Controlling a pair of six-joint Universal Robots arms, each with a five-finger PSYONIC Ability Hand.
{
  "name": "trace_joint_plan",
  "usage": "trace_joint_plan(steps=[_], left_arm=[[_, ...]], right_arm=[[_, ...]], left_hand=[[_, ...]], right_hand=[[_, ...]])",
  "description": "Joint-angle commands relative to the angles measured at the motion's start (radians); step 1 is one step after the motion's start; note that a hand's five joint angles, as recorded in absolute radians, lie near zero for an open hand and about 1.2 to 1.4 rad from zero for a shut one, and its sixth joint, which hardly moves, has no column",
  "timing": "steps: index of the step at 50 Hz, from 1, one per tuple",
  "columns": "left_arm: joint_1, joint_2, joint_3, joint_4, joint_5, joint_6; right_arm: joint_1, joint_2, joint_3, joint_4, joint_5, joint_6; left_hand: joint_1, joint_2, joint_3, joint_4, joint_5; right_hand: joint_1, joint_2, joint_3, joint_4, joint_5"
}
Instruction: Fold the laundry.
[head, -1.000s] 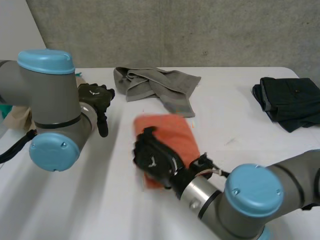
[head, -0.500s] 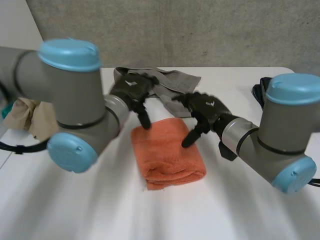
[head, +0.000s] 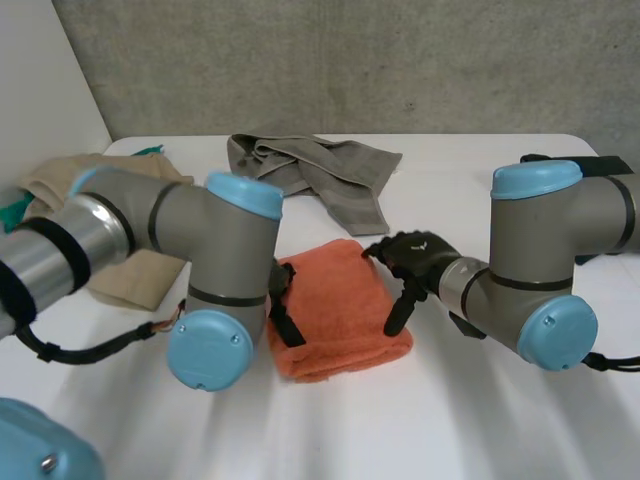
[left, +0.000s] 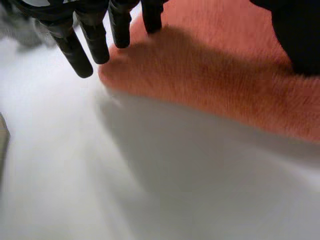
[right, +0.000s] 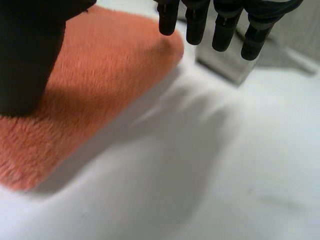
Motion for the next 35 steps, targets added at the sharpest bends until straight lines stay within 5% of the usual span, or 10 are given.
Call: trace_joint_plan(steps=[1,10,20,25,35], left_arm=[[0.011,0.17,0.019,0.01,0.112,0.054],[0.08,0.353,0.036,0.059,0.472,0.08],[0.09,0.393,0.0,0.05,0.845,0.062],[0.081,0.393,-0.023,0.038,0.926,0.066],[0.064,0.394,-0.049,0.029,0.945,0.072]], right_arm=[[0.064,-0.134,0.11,-0.148,0.048,-0.106],[0.139,-0.293,0.433,-0.425,0.048,-0.203],[0.172,-0.254,0.622,-0.606,0.035,-0.182],[0.18,-0.205,0.628,-0.673,0.046,-0.192],[0.18,-0.157,0.625,-0.768,0.06,-0.224]], left_hand=[[0.011,0.014,-0.027,-0.023,-0.049],[0.011,0.014,-0.027,-0.023,-0.049],[0.011,0.014,-0.027,-0.023,-0.049],[0.011,0.014,-0.027,-0.023,-0.049],[0.011,0.014,-0.027,-0.023,-0.049]], right_hand=[[-0.009,0.008,-0.031,-0.033,-0.049],[-0.009,0.008,-0.031,-0.033,-0.049],[-0.009,0.008,-0.031,-0.033,-0.049],[-0.009,0.008,-0.031,-0.033,-0.049],[-0.009,0.008,-0.031,-0.033,-0.049]])
